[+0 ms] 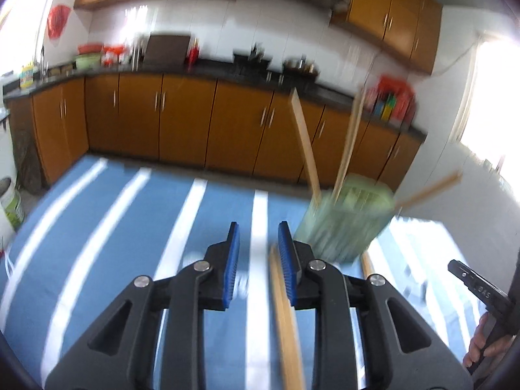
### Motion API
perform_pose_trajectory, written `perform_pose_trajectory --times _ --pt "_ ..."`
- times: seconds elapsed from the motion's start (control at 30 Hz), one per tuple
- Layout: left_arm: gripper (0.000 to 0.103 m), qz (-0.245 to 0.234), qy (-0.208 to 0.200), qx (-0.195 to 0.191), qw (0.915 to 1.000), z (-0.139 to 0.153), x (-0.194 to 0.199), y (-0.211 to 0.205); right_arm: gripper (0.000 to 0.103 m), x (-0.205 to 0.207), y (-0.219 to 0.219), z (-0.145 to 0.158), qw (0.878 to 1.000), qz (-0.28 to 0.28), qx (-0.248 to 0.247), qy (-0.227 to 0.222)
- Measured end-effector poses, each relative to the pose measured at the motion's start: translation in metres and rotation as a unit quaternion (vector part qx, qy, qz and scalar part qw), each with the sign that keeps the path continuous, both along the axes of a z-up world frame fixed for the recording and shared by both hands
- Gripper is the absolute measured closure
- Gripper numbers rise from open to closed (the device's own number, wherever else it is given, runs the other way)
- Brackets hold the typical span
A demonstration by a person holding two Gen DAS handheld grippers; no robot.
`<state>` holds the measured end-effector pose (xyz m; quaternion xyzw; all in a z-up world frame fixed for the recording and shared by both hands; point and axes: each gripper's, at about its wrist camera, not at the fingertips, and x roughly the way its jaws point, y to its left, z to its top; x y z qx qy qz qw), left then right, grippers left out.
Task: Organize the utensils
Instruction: 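Open the left tool releasing its chopstick while the right tool releases its chopstick, then grasp another wooden chopstick with the right tool while the left tool grasps one too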
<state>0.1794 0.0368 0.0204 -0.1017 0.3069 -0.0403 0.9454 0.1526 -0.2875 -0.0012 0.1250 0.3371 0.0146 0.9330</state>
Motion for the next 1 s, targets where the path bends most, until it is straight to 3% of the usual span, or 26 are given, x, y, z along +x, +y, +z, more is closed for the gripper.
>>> perform_pose_trajectory --times 0.17,0.33,0.5,0.57,0.7,0.83,1.0 --pt "0.078 -0.007 0.066 0.004 0.9978 -0.056 -0.007 0.004 0.081 0.007 0.025 -0.06 0.996 0.036 0.012 0.078" --pt "0.078 -0.011 0.093 0.001 0.9956 -0.082 -0.011 0.008 0.081 0.009 0.047 -0.085 0.993 0.05 0.0 0.103" --pt "0.078 -0.016 0.102 -0.001 0.9946 -0.088 -0.011 0.002 0.084 0.011 0.053 -0.089 0.993 0.057 -0.014 0.106" --pt "0.078 -0.02 0.105 -0.003 0.9942 -0.089 -0.01 -0.001 0.094 0.012 0.056 -0.09 0.992 0.053 -0.039 0.104" --pt "0.078 -0.038 0.111 -0.009 0.9931 -0.094 -0.008 -0.011 0.096 0.014 0.049 -0.092 0.992 0.03 -0.074 0.098" --pt "0.079 -0.065 0.12 -0.01 0.9906 -0.102 -0.009 -0.027 0.096 0.015 0.025 -0.093 0.992 -0.023 -0.069 0.102" --pt "0.081 -0.09 0.128 0.012 0.9876 -0.111 -0.009 -0.048 0.096 0.013 0.018 -0.094 0.992 -0.025 -0.072 0.1"
